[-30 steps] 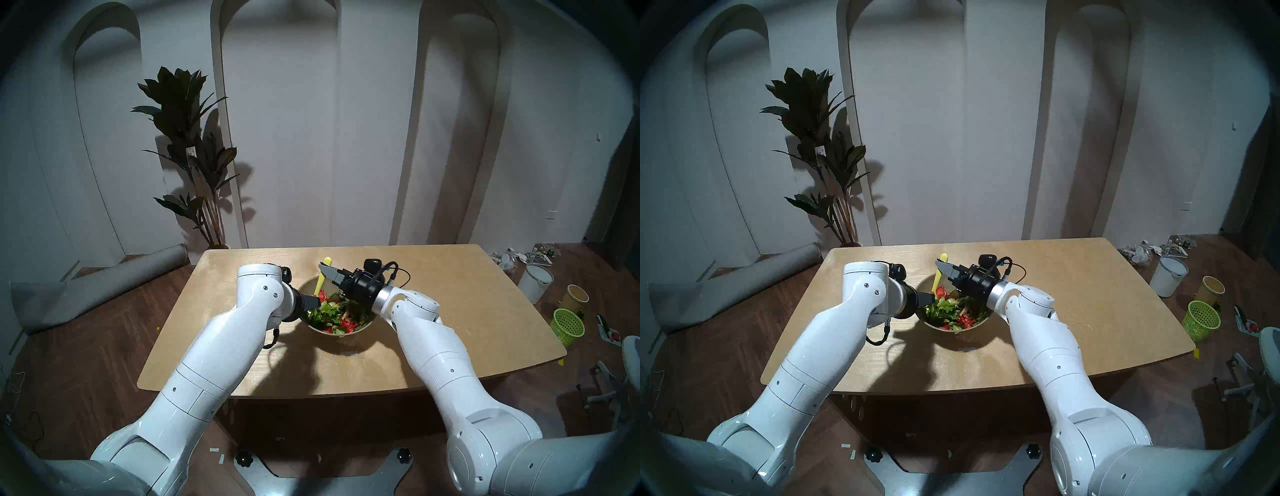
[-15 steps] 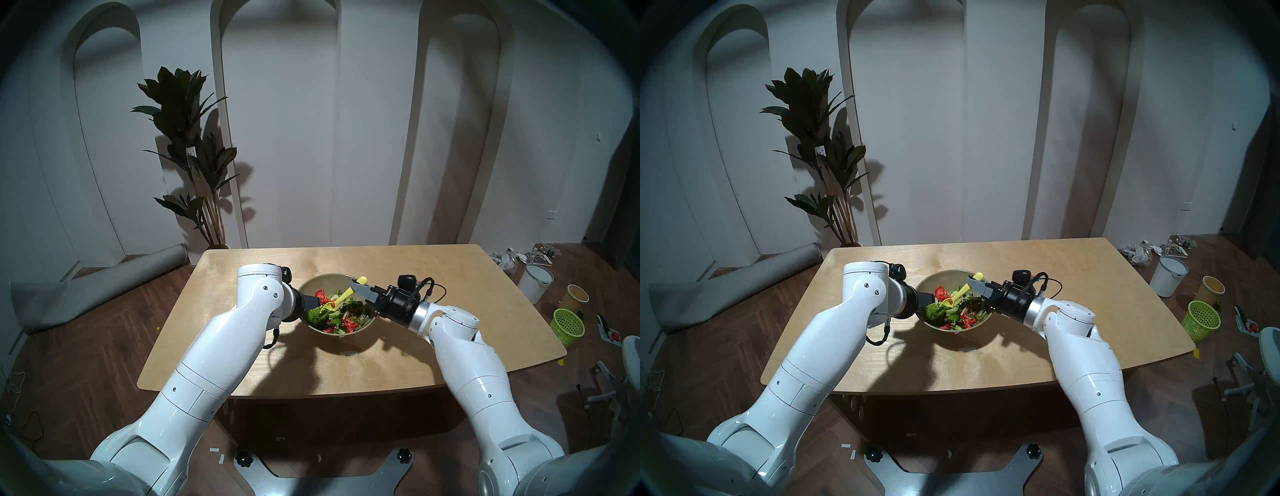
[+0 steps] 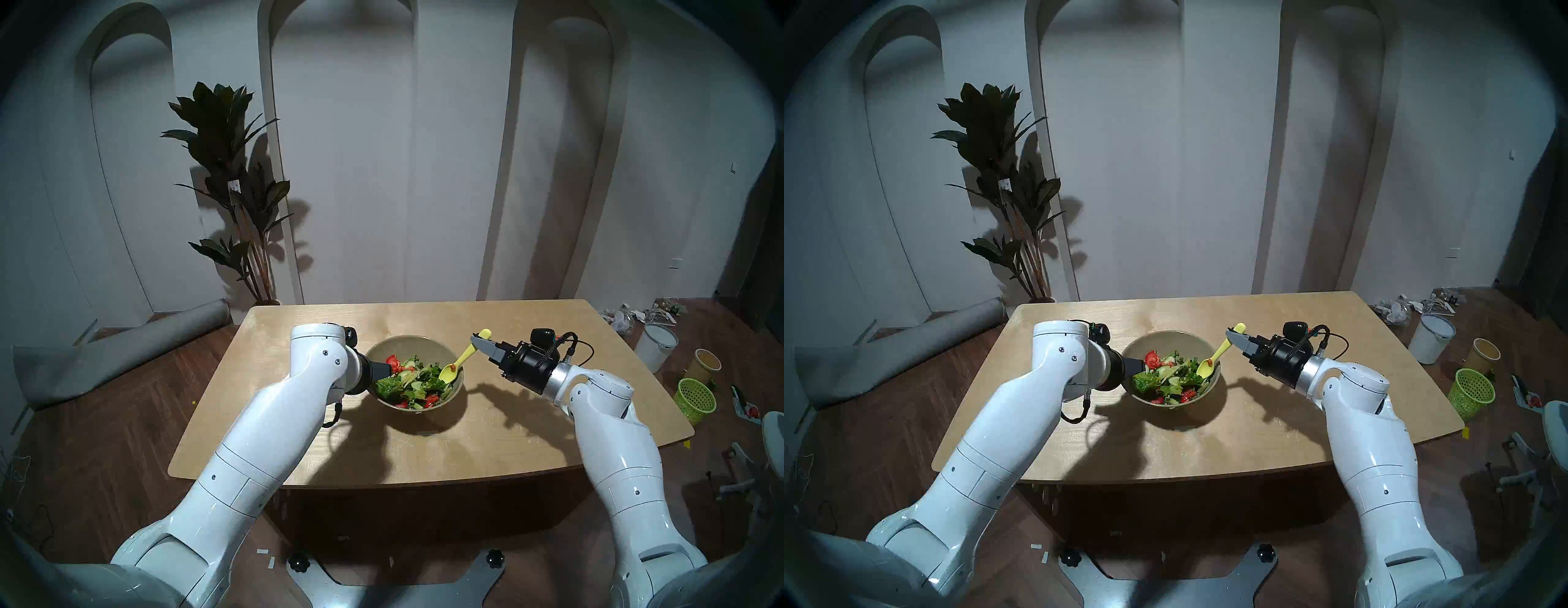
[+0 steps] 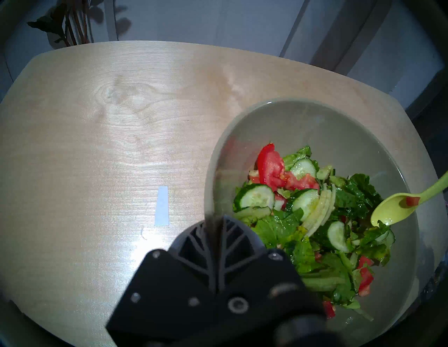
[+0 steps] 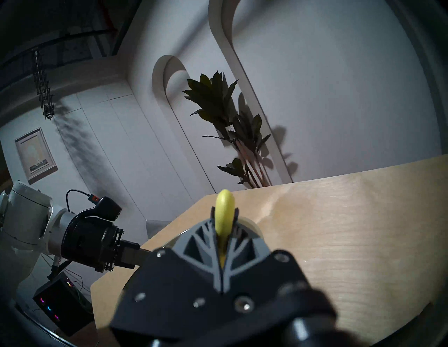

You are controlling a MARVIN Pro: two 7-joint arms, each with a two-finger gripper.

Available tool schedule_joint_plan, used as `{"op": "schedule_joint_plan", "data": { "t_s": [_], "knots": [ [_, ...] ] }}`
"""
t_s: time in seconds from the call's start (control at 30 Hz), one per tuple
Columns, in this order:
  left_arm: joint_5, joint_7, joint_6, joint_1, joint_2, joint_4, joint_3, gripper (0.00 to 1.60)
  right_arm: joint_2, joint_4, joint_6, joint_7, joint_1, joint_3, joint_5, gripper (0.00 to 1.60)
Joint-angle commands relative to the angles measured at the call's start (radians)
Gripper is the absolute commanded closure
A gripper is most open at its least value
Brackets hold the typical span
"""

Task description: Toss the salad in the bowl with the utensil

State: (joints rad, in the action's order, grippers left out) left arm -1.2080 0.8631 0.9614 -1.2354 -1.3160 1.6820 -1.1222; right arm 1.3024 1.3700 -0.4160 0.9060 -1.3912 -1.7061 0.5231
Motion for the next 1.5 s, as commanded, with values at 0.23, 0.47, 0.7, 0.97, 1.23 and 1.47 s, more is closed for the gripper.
{"op": "schedule_joint_plan", "data": {
  "t_s": [0.23, 0.47, 0.7, 0.97, 1.23, 1.47],
  "knots": [
    [-0.001, 0.022, -0.001, 0.005, -0.001, 0.004, 0.001, 1.60, 0.107, 0.009, 0.039, -0.047, 0.037, -0.018, 0.054, 1.60],
    [-0.001, 0.022, -0.001, 0.005, -0.001, 0.004, 0.001, 1.60, 0.170, 0.057, 0.047, -0.104, 0.015, -0.055, 0.095, 1.60],
    [-0.002, 0.025, -0.001, 0.005, -0.002, 0.004, -0.001, 1.60, 0.209, 0.102, 0.046, -0.143, -0.032, -0.073, 0.114, 1.60],
    [-0.001, 0.023, -0.001, 0.005, -0.001, 0.004, 0.000, 1.60, 0.279, 0.144, 0.048, -0.197, -0.091, -0.084, 0.142, 1.60],
    [-0.001, 0.022, -0.001, 0.005, -0.001, 0.004, 0.000, 1.60, 0.300, 0.266, 0.021, -0.309, -0.171, -0.057, 0.200, 1.60],
    [0.000, 0.019, -0.001, 0.005, 0.000, 0.004, 0.001, 1.60, 0.304, 0.323, 0.010, -0.375, -0.176, -0.089, 0.195, 1.60]
  ]
}}
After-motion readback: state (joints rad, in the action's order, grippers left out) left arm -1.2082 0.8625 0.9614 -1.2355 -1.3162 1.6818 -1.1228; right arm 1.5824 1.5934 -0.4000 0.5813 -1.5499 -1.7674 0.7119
